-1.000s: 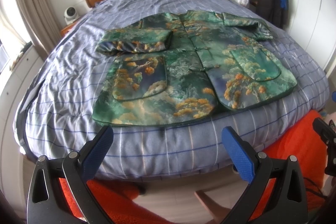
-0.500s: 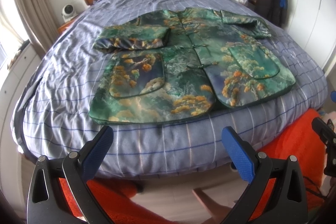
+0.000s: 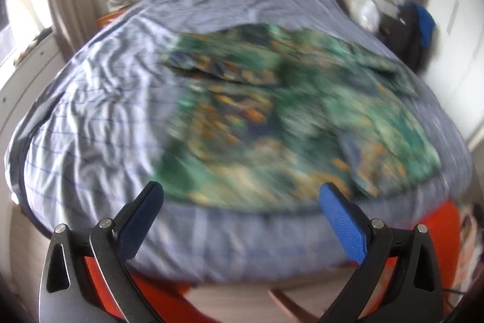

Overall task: Fold large clothes
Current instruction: 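Grasp the green jacket's hem with the left tool while the right tool grasps the front panel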

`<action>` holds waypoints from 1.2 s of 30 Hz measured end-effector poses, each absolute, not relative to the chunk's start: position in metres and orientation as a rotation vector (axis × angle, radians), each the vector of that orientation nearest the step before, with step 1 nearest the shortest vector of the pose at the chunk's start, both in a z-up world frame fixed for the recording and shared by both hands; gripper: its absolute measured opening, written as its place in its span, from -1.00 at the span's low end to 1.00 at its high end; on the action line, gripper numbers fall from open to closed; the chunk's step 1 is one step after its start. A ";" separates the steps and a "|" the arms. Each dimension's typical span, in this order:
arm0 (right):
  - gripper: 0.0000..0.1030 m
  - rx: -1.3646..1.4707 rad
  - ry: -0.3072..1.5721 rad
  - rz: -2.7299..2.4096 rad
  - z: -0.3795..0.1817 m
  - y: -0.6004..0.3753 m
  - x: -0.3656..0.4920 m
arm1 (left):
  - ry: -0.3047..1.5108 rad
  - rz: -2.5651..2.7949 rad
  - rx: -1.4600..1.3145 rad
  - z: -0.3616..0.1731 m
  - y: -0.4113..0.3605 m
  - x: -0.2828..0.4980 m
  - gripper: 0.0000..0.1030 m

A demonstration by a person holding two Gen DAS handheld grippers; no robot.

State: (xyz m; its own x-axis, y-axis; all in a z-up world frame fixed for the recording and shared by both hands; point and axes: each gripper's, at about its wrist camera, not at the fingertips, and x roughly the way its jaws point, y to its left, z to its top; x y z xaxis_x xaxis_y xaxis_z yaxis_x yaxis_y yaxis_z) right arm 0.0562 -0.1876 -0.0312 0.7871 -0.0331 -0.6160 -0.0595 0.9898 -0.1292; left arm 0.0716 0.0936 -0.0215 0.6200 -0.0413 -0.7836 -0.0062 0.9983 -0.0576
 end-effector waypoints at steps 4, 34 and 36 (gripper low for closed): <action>1.00 -0.131 0.591 -0.003 -0.031 -0.247 0.084 | 1.024 -0.069 -0.156 -0.070 0.167 0.139 0.99; -0.71 0.181 1.089 0.159 -0.127 -0.349 0.207 | 1.126 -0.122 -0.165 -0.134 0.178 0.128 -0.66; -0.67 0.192 1.105 0.130 -0.142 -0.348 0.212 | 1.110 -0.073 -0.127 -0.135 0.174 0.131 -0.40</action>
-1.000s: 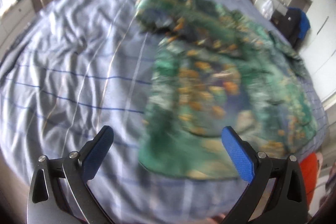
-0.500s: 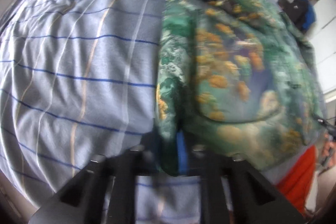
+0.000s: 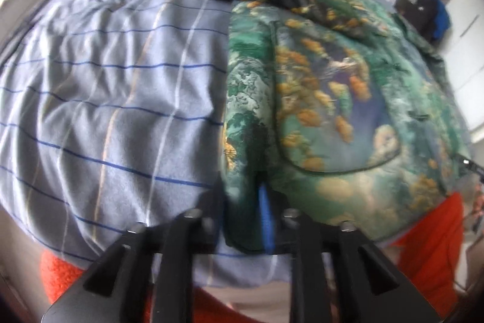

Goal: Fold large clothes

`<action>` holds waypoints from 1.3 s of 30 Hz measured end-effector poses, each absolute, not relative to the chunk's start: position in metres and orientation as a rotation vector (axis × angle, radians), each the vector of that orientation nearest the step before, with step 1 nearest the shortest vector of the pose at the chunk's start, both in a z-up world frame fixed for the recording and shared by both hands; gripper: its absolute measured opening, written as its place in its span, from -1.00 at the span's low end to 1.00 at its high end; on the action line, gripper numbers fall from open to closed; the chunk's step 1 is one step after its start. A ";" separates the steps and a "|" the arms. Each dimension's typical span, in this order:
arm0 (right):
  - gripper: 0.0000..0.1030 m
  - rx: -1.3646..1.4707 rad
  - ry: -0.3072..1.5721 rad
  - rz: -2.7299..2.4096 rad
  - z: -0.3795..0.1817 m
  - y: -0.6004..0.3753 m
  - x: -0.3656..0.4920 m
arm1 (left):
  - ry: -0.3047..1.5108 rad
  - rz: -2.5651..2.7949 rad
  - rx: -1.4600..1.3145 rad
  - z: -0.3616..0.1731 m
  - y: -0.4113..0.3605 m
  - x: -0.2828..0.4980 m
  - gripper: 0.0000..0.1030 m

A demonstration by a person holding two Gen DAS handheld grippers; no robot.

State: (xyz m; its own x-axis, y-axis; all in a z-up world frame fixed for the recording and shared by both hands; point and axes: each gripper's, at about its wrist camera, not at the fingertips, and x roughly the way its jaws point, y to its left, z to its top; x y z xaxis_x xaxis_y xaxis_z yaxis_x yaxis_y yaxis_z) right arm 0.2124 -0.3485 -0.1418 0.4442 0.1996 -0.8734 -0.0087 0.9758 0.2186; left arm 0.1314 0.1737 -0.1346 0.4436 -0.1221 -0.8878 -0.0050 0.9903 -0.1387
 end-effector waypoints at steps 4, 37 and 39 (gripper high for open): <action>0.36 0.181 1.051 0.024 -0.143 -0.346 0.210 | 1.001 -0.029 -0.053 -0.110 0.163 0.112 0.47; 0.25 -0.983 0.779 -0.176 -0.133 -0.276 0.478 | 0.826 0.118 -0.100 -0.060 0.113 0.078 0.89; -0.68 -0.878 0.769 -0.210 -0.122 -0.291 0.490 | 0.833 0.118 -0.102 -0.062 0.116 0.076 0.89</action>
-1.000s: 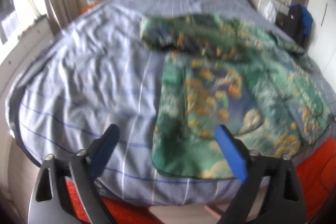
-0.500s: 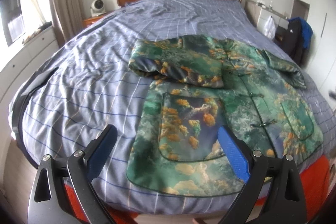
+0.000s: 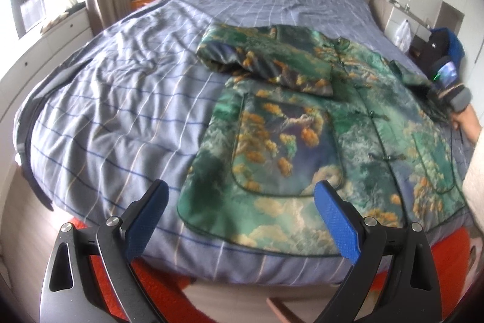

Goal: Fold large clothes

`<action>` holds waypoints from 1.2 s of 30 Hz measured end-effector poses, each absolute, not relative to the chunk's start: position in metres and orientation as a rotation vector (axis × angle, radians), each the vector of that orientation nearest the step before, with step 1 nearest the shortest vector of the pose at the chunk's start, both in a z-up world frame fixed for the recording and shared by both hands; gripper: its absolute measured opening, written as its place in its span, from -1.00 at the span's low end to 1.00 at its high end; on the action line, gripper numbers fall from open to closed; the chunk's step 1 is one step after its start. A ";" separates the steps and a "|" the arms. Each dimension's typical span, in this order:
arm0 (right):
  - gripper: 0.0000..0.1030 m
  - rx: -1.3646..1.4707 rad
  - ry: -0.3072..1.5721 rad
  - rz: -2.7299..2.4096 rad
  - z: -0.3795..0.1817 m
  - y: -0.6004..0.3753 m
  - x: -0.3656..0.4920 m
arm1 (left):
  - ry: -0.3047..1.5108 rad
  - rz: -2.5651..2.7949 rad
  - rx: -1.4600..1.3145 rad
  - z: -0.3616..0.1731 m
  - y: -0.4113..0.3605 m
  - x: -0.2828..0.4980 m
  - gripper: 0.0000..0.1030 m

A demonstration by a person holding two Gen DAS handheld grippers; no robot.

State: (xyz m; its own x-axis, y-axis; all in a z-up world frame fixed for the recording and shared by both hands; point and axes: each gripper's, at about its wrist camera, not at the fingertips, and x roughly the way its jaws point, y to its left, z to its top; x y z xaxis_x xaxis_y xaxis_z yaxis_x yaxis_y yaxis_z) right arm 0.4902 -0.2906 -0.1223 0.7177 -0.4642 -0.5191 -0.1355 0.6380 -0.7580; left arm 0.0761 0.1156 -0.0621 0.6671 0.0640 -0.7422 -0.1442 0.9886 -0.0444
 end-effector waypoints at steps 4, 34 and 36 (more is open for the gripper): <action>-0.68 -0.147 0.650 -0.340 -0.047 -0.408 0.456 | 0.842 0.112 -0.122 -0.069 0.119 0.075 0.89; 0.34 0.333 0.661 -0.056 -0.084 -0.322 0.169 | 0.851 -0.198 0.659 -0.121 -0.005 0.314 -0.60; 0.34 0.274 0.663 -0.029 -0.088 -0.306 0.168 | 0.858 -0.176 0.436 -0.099 0.024 0.325 -0.80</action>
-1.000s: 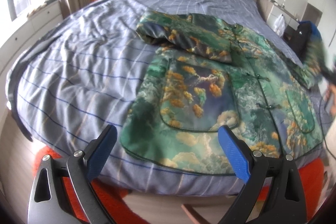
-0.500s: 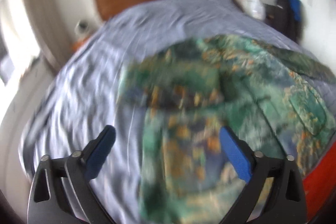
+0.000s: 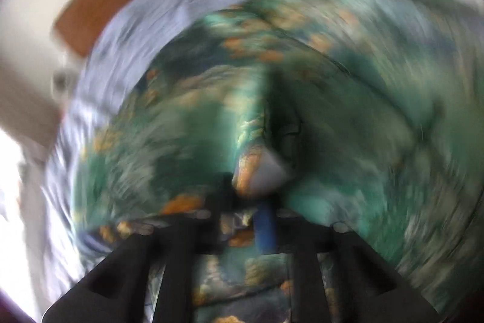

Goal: Fold large clothes

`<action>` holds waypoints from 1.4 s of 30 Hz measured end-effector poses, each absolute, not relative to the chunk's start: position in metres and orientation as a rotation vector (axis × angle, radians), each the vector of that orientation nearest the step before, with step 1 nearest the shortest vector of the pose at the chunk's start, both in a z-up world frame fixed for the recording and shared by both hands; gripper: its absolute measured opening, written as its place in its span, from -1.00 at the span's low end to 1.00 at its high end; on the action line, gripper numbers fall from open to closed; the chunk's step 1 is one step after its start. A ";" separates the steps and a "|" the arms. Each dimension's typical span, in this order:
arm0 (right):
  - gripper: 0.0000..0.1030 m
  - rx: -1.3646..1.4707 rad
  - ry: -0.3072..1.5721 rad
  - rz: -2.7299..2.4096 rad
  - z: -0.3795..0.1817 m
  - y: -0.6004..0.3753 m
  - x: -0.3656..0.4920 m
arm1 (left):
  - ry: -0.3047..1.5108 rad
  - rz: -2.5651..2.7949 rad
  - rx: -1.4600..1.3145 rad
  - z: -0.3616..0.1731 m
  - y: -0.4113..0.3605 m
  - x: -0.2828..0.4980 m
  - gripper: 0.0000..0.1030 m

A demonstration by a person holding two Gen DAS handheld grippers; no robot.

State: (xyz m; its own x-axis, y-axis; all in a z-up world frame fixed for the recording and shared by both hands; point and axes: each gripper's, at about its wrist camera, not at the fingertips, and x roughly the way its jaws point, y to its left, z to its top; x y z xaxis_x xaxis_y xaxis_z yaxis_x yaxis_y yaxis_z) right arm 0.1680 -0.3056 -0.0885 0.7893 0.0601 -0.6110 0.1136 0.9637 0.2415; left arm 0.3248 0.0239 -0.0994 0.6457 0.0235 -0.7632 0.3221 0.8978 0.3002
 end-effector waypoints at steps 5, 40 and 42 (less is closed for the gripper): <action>0.34 0.178 0.639 0.015 -0.087 -0.284 0.164 | 0.699 -0.013 0.012 -0.018 0.142 0.307 -0.81; 0.41 0.088 0.717 -0.017 -0.115 -0.254 0.152 | 0.847 -0.140 -0.062 -0.083 0.070 0.139 0.87; 0.41 0.079 0.717 -0.002 -0.118 -0.248 0.152 | 0.831 -0.129 -0.039 -0.087 0.064 0.131 0.87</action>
State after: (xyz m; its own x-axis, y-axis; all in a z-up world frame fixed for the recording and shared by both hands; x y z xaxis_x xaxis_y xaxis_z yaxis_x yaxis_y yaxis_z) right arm 0.1516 -0.2478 -0.1176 0.7538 0.0247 -0.6566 0.0292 0.9970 0.0711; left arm 0.1315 0.0638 -0.0867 0.6670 -0.1299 -0.7337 0.0990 0.9914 -0.0855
